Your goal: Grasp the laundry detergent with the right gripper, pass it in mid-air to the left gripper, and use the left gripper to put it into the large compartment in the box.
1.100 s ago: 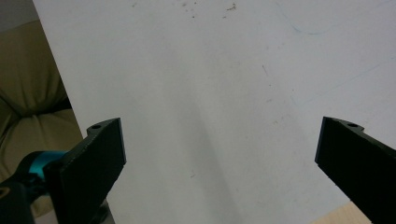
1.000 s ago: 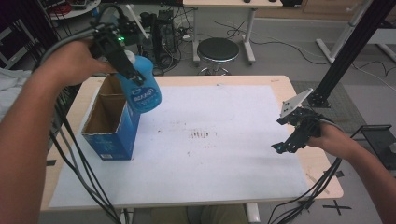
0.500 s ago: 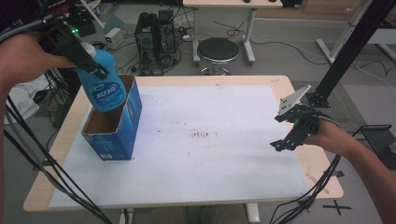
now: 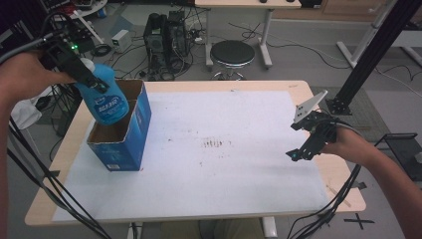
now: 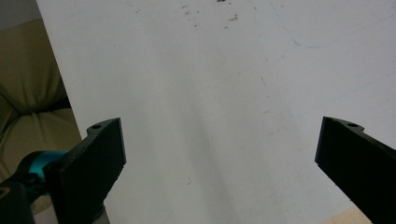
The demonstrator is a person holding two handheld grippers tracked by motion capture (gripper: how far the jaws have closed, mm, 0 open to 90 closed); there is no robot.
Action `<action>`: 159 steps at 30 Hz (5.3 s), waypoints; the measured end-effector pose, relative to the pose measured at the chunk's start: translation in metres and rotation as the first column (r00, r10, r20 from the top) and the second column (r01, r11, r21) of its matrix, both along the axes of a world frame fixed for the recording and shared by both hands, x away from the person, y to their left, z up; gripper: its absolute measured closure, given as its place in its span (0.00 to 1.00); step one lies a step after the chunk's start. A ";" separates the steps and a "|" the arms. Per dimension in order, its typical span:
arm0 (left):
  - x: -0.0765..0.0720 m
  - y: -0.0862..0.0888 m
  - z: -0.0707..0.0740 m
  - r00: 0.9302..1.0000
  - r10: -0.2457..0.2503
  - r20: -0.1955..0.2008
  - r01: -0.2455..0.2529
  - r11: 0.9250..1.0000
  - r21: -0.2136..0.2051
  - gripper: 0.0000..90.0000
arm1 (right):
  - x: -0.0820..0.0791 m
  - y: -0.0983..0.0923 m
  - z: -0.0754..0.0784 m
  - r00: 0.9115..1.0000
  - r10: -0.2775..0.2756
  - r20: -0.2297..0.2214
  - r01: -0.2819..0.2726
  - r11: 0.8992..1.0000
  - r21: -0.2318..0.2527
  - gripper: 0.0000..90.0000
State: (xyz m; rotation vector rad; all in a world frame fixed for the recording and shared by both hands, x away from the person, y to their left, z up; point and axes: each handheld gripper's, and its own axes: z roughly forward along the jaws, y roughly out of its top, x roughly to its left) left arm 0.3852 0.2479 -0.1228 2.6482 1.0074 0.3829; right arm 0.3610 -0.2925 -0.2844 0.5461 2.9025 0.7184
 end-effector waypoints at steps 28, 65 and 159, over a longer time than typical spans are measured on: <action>0.026 0.011 -0.123 0.993 -0.055 -0.109 0.063 0.995 0.074 0.42 | 0.001 0.010 -0.008 1.000 0.017 -0.004 -0.017 0.999 -0.028 0.01; 0.022 0.028 -0.128 0.998 0.003 -0.067 -0.005 1.000 -0.024 0.34 | 0.002 0.014 -0.010 1.000 0.005 -0.003 -0.005 1.000 -0.024 0.01; -0.004 -0.164 -0.113 0.843 -0.535 -0.064 0.530 0.844 -0.080 0.05 | 0.054 0.089 0.040 0.997 0.073 -0.012 -0.073 0.997 0.002 0.01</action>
